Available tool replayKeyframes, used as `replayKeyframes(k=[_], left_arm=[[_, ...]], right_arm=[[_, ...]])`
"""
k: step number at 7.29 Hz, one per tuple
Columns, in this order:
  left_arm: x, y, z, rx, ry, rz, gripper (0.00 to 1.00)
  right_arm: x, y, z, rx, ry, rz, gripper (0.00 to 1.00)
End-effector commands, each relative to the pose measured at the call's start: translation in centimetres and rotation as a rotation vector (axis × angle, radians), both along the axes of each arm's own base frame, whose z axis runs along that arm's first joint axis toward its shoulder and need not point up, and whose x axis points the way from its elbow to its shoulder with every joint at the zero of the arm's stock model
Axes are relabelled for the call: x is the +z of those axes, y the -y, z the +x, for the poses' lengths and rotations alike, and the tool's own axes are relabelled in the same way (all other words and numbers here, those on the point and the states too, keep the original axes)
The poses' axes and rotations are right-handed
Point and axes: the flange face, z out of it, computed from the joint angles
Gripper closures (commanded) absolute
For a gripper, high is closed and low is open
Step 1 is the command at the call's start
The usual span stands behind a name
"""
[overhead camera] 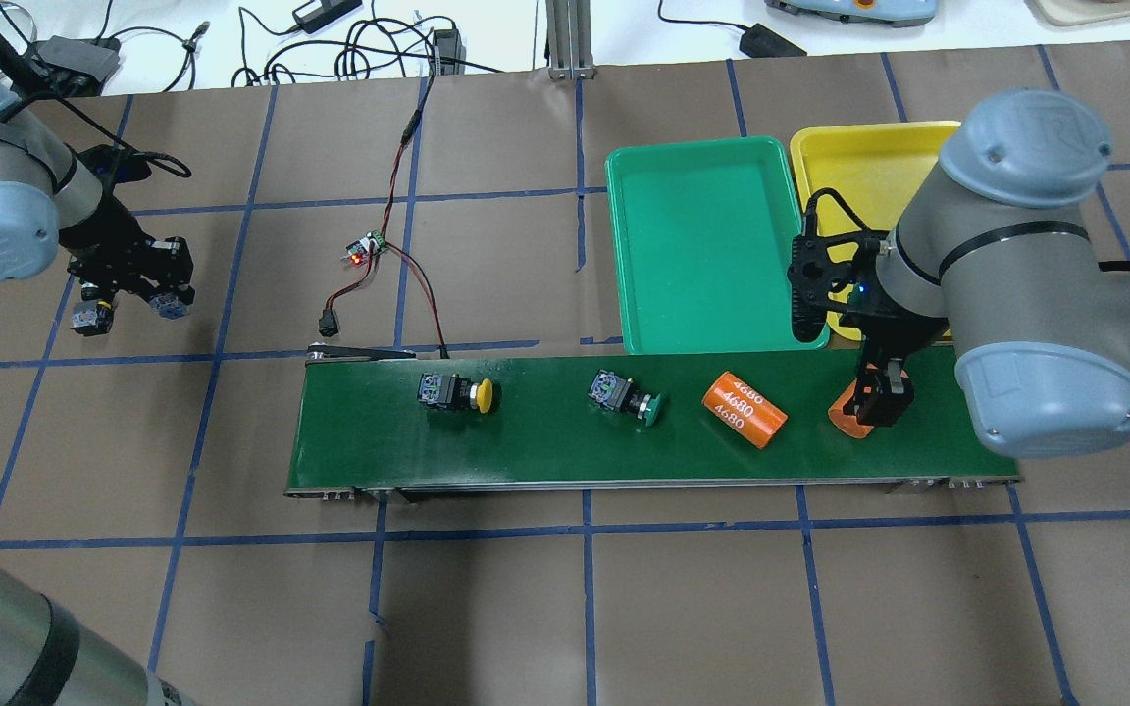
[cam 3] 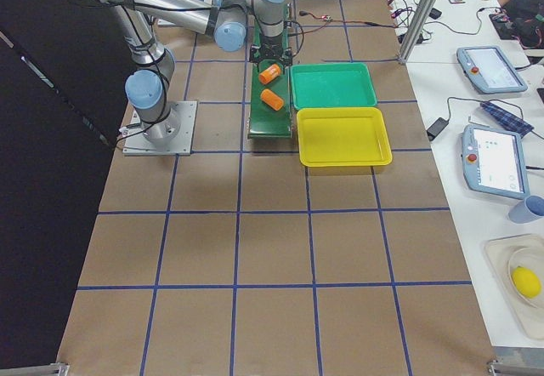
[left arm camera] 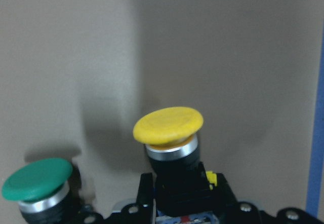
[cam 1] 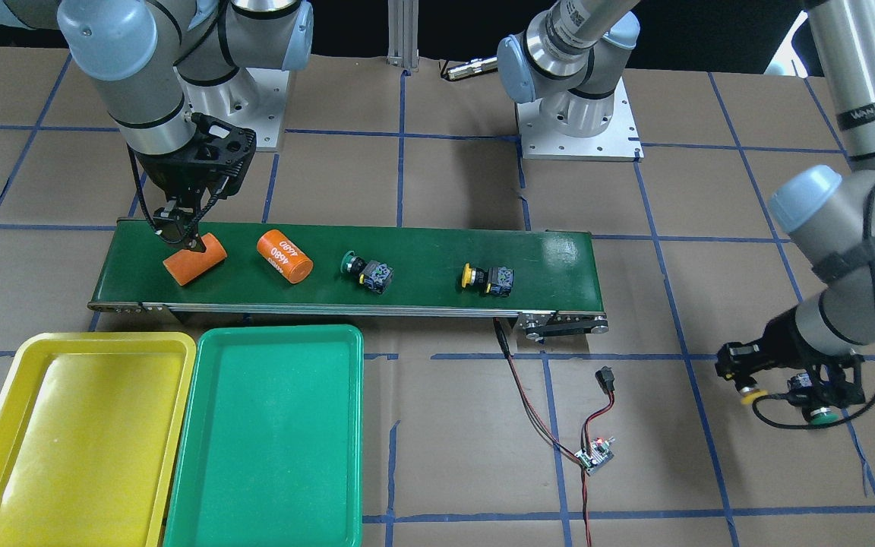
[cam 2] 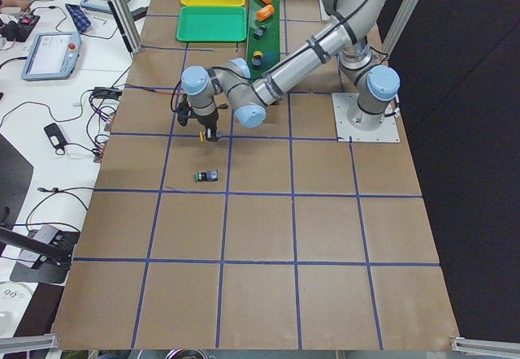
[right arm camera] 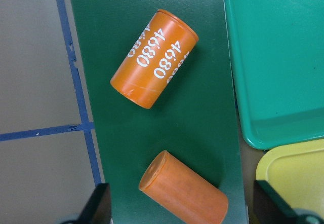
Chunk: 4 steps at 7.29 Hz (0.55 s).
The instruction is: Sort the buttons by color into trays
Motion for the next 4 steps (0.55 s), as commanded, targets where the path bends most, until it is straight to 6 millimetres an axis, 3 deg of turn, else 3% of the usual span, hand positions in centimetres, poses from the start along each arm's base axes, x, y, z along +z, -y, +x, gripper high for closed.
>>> replayKeyframes(k=[1,2,3,4], left_arm=[[3.7,-6.3,-9.6,0.018,0.008,-0.018,1.0],[3.9,-8.7,-15.9,-0.065,0.02,-0.011,1.0],[2.8,-11.1,-20.0,-0.132,0.011,0.01,1.0],[1.9,-12.5,-21.7,-0.165,0.006,0.027,1.0]], right_arm=[[-0.2,-0.1,0.0,0.001,0.0,0.005,0.0],[-0.2,-0.1,0.0,0.001,0.0,0.005,0.0],[-0.2,-0.1,0.0,0.001,0.0,0.005,0.0],[-0.2,-0.1,0.0,0.001,0.0,0.005,0.0]])
